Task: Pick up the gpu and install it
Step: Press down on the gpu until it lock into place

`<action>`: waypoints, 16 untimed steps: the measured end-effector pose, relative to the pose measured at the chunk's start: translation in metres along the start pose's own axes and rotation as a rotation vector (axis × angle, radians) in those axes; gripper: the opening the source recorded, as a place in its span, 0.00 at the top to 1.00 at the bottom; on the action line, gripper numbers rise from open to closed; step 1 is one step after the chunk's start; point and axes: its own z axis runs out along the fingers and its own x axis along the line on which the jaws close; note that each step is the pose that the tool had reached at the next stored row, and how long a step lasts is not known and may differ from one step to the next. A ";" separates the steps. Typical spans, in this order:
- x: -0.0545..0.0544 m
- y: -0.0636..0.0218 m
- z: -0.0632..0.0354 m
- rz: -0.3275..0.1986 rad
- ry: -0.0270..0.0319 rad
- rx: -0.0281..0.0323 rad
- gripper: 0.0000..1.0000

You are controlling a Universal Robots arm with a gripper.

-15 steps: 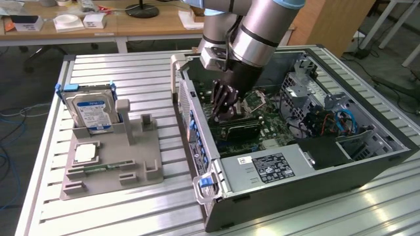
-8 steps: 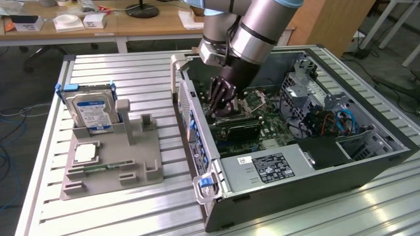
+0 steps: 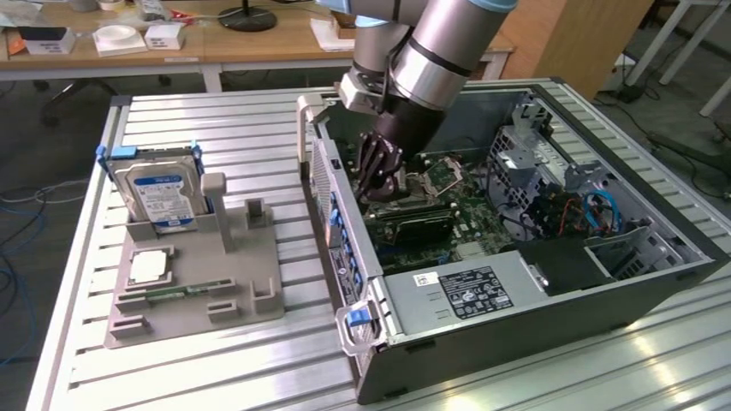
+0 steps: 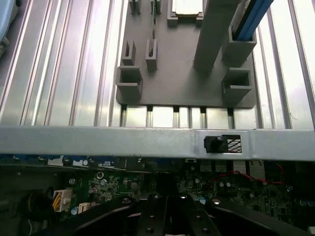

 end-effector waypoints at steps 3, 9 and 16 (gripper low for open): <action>0.000 0.0004 0.0001 0.000 0.0004 -0.0001 0.90; 0.000 0.0004 0.0003 0.000 0.0001 0.0000 0.90; 0.002 0.0003 0.0003 0.000 0.0003 -0.0001 0.90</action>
